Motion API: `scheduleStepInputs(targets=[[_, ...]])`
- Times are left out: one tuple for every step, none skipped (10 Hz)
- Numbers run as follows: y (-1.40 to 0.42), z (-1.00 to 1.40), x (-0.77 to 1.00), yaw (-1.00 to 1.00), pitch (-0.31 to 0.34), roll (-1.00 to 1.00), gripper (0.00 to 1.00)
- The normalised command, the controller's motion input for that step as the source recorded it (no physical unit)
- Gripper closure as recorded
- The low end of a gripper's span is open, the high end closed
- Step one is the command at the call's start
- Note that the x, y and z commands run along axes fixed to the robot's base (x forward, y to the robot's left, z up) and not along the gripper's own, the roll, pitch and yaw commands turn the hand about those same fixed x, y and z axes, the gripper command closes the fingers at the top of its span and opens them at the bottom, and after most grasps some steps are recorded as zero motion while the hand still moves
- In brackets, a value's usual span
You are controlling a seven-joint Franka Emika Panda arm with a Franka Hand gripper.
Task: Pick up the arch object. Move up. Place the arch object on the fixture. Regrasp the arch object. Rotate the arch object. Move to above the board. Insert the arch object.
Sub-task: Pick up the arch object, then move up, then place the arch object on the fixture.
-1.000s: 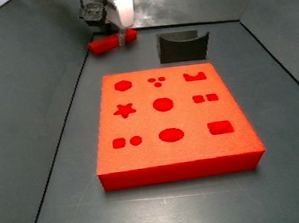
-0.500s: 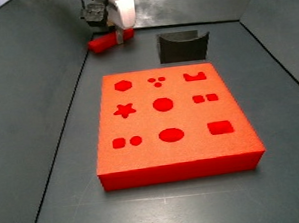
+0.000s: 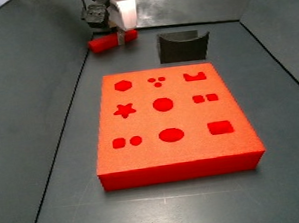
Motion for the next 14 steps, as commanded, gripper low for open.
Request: scheduleStepInputs(targets=[[0.0, 0.0, 0.0, 0.0, 0.0, 0.0, 1.0], [0.0, 0.0, 0.0, 0.0, 0.0, 0.0, 1.0], [0.0, 0.83, 0.0, 0.0, 0.0, 0.0, 1.0], [0.04, 0.83, -0.01, -0.05, 0.001, 0.0, 1.0], [0.03, 0.71, -0.03, -0.06, 0.047, 0.01, 1.0], [0.02, 0.59, -0.02, -0.06, 0.086, 0.02, 1.0], [0.01, 0.48, -0.01, -0.05, 0.122, 0.03, 1.0], [0.01, 0.34, -0.01, -0.03, 0.147, 0.05, 1.0], [0.0, 0.24, -0.01, -0.02, 0.15, 0.07, 1.0], [0.0, 1.0, 0.0, 0.0, 0.0, 0.0, 1.0], [0.0, 1.0, 0.0, 0.01, -0.002, 0.01, 1.0], [0.0, 1.0, -0.01, 0.0, 0.016, 0.02, 1.0], [0.0, 1.0, -0.02, 0.0, 0.056, 0.04, 1.0], [0.0, 1.0, -0.02, -0.01, 0.09, 0.04, 1.0]])
